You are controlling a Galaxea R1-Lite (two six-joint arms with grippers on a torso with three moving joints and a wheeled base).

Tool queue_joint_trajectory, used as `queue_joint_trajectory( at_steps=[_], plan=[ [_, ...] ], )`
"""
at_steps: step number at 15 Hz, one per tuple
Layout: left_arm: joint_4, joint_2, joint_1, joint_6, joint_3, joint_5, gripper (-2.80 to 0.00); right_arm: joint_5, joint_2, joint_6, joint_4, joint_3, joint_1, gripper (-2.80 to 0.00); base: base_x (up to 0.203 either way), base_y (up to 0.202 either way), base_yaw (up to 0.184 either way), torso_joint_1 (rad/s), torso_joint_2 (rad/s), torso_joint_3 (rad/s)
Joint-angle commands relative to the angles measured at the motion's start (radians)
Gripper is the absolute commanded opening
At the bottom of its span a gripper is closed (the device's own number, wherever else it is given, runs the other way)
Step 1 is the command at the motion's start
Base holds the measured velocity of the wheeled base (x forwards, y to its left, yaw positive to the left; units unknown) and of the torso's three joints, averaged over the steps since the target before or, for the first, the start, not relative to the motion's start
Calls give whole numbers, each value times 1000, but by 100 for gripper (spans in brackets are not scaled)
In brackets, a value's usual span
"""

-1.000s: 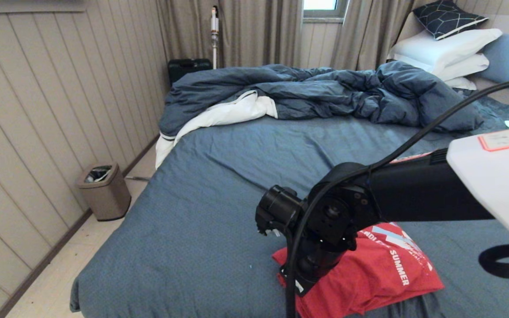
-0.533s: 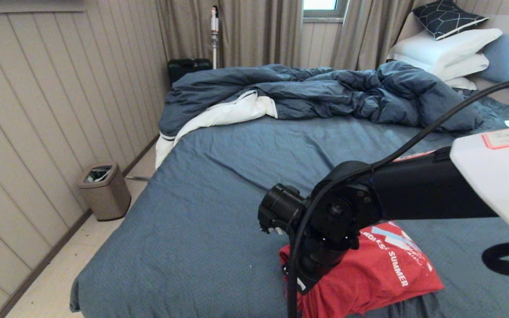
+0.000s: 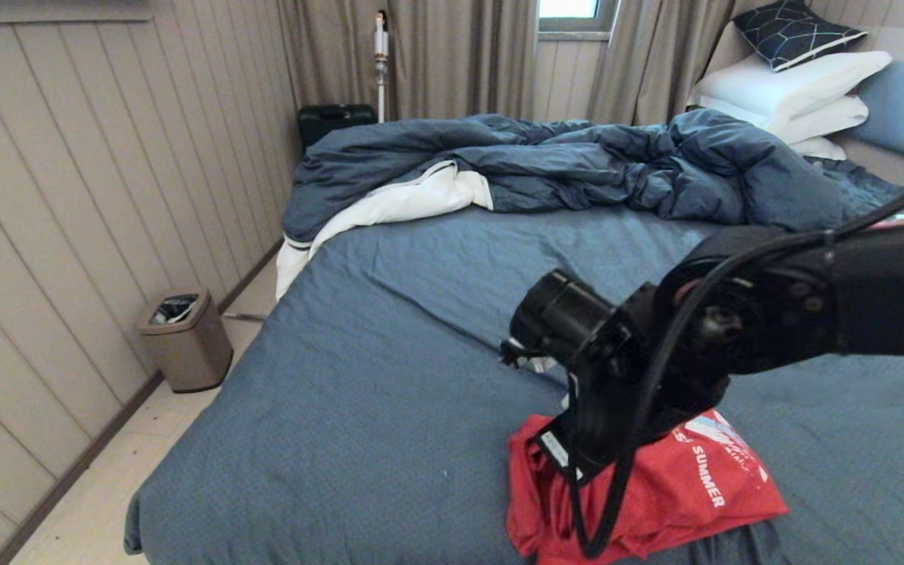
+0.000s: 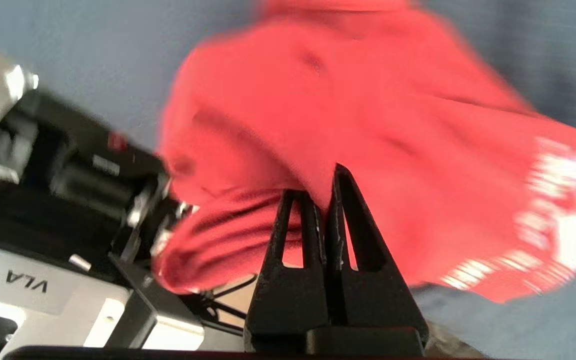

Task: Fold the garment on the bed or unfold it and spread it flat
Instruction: Unford the red T-shirt

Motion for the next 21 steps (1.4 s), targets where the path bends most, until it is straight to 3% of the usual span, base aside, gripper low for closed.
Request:
queue_joint_trajectory(
  at_steps=[1,7,14,21],
  plan=[
    [1,1,0,0,0,1,-280,-1,-94,-3,4,9,-67,-280,0,0,0,0,0,0],
    [1,1,0,0,0,1,-280,20,-186,-79,2,13,-370,-280,0,0,0,0,0,0],
    [1,1,0,0,0,1,-280,144,-176,-175,-10,-13,-760,-280,0,0,0,0,0,0],
    [1,1,0,0,0,1,-280,208,-74,-249,-110,-15,-1034,-280,0,0,0,0,0,0]
  ],
)
